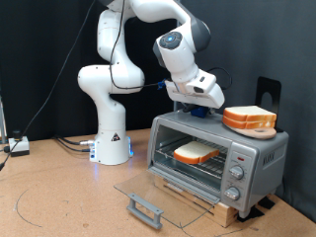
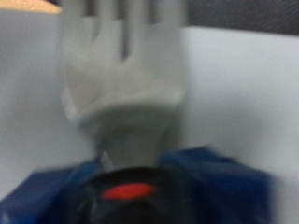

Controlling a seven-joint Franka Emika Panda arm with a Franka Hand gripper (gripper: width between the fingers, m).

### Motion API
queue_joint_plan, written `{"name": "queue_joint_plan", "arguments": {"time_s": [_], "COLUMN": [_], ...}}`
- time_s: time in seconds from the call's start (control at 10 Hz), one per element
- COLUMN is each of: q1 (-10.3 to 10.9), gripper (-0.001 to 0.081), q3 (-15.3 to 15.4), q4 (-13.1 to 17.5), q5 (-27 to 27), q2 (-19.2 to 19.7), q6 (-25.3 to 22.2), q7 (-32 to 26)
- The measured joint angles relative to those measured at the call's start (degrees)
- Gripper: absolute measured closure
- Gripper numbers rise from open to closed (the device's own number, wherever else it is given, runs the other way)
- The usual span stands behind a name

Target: Make a piece of toast with the oven

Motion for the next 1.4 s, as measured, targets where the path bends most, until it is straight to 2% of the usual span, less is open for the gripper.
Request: {"name": "queue_joint_plan", "arguments": {"time_s": [0.1,0.3,0.6,0.8,0.9,1.1,1.4], "q1": [0.12,0.36,0.23,0.13,-0.13,-2.56,-7.04], "gripper": [0.0028,0.0003,-0.0001,-0.0001,-0.0001,-0.0001,-0.0001], "q3": [-0.96,-4.73,-10.14,-10.52,-10.58,-11.89,-14.86], "q4": [0.04,0.54,2.12,2.34,2.02,1.84,2.38], "q5": [1.43,2.23,0.27,-0.97,-0.75,-1.79,-7.27], "q2": [-1.30,-4.64,-8.73,-9.71,-9.62,-8.66,-6.95], "q6": [-0.32,-4.01,-9.73,-10.35,-8.67,-6.42,-6.44], "q7": [-1.74,-3.07,-2.85,-2.46,-3.15,-5.06,-6.16]}}
